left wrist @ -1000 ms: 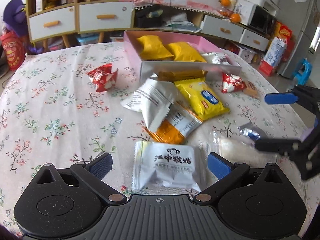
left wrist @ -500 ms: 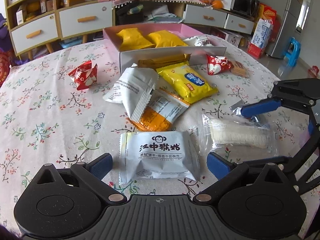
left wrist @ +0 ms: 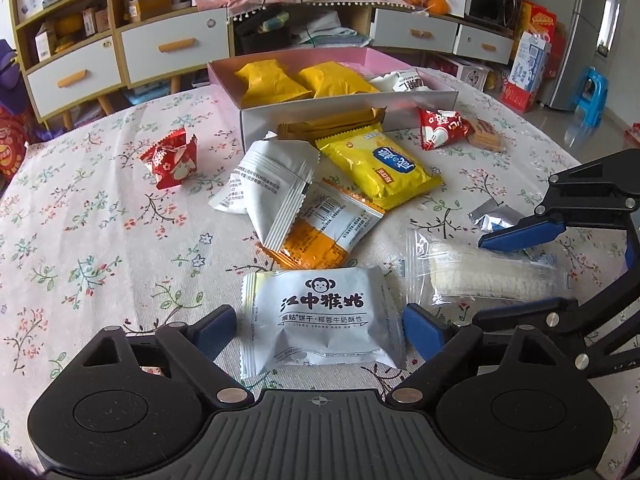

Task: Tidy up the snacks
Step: 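Grasp the white monkey-logo packet with the left gripper while the right grasps a clear-wrapped pastry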

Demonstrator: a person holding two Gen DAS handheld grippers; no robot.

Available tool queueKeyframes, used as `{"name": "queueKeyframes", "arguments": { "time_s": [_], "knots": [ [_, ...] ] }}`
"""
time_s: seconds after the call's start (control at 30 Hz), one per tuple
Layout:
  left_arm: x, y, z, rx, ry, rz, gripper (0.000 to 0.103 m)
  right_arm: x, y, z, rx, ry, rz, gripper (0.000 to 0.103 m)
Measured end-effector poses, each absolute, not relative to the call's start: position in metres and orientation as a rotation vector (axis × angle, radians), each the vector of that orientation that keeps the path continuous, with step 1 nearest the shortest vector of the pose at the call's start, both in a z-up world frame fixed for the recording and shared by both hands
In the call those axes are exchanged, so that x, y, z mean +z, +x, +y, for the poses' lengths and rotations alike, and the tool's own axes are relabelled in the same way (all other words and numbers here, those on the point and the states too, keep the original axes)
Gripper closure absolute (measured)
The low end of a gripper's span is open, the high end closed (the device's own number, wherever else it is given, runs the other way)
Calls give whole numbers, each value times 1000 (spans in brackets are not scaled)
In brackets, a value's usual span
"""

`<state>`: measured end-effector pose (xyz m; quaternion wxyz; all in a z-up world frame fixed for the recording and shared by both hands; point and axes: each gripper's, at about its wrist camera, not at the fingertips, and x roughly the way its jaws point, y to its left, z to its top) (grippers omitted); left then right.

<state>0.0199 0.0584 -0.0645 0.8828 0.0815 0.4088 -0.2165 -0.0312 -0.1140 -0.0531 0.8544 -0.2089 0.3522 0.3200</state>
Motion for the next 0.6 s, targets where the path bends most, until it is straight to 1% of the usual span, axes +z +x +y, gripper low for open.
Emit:
{"name": "queueKeyframes", "arguments": {
  "time_s": [0.03, 0.17, 0.23, 0.3, 0.43, 0.6],
  "knots": [
    [-64, 20, 58, -446, 176, 850, 17, -53, -31, -114, 669, -442, 741, 60],
    [-64, 20, 57, -439, 190, 848, 21, -52, -29, -113, 661, -447, 742, 66],
    [-63, 21, 57, -433, 187, 847, 26, -52, -29, -113, 657, -452, 740, 68],
    [-63, 21, 58, -429, 183, 847, 28, -52, -28, -113, 652, -455, 740, 76],
    [-62, 21, 59, -423, 181, 846, 32, -51, -26, -113, 643, -452, 740, 79],
    [-60, 21, 59, -420, 182, 846, 34, -50, -26, -112, 639, -457, 731, 82]
  ]
}}
